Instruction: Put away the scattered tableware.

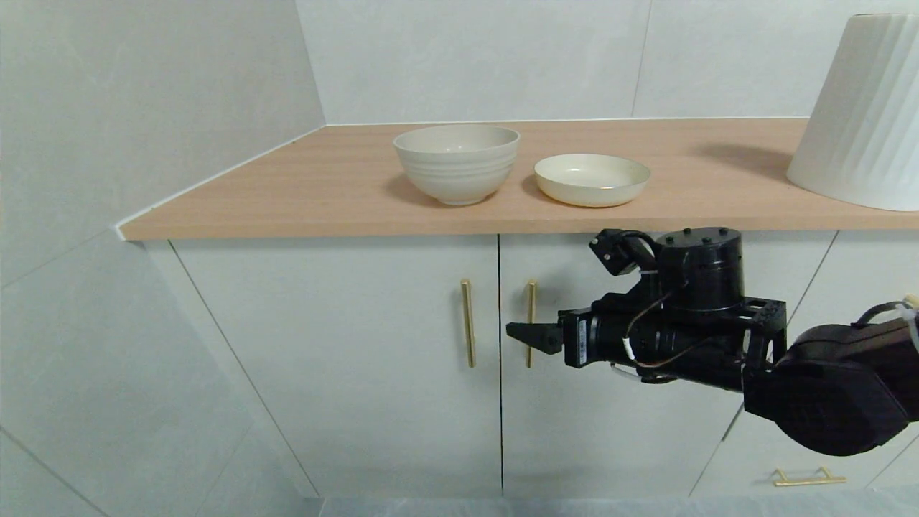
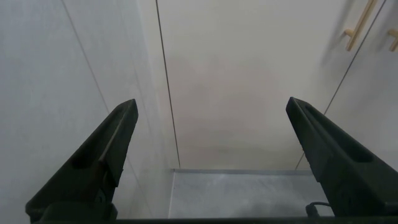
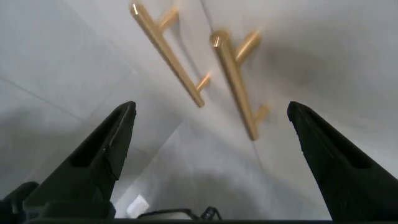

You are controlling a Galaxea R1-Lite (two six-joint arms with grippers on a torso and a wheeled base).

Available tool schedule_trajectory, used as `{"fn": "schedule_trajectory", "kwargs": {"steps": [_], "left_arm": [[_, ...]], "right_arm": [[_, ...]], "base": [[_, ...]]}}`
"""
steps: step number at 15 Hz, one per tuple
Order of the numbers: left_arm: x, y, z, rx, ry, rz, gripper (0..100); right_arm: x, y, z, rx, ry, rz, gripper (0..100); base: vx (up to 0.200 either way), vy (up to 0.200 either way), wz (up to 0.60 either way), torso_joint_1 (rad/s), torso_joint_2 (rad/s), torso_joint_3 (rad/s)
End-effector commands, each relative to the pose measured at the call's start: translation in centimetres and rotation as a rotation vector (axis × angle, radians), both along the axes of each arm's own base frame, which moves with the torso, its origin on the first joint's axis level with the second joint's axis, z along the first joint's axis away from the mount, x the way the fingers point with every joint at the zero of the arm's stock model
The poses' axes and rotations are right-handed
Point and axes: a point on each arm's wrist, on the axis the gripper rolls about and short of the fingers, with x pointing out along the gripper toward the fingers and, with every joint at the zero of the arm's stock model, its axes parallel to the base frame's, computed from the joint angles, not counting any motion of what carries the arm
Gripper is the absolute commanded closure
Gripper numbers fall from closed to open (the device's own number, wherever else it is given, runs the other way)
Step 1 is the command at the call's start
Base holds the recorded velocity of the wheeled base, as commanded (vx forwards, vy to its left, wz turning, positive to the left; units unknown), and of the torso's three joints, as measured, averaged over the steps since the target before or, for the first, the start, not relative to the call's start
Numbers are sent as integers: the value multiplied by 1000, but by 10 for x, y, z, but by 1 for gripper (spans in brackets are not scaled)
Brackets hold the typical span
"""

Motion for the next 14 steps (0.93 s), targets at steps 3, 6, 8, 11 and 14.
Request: {"fn": "schedule_trajectory", "kwargs": {"steps": [3, 6, 8, 11, 14], "left_arm": [[0, 0, 0, 0, 0, 0, 0], [0, 0, 0, 0, 0, 0, 0], [0, 0, 0, 0, 0, 0, 0], [0, 0, 0, 0, 0, 0, 0], [0, 0, 0, 0, 0, 0, 0]], "right_arm": [[13, 20, -18, 110, -19, -30, 0], [16, 28, -25, 125, -38, -43, 0], [16, 34, -31, 123, -28, -36, 0], [16, 38, -29, 165, 3, -40, 0], [13, 35, -22, 191, 9, -39, 0]], "base": [[0, 0, 0, 0, 0, 0], [0, 0, 0, 0, 0, 0], [0, 0, 0, 0, 0, 0], [0, 0, 0, 0, 0, 0], [0, 0, 0, 0, 0, 0]]}}
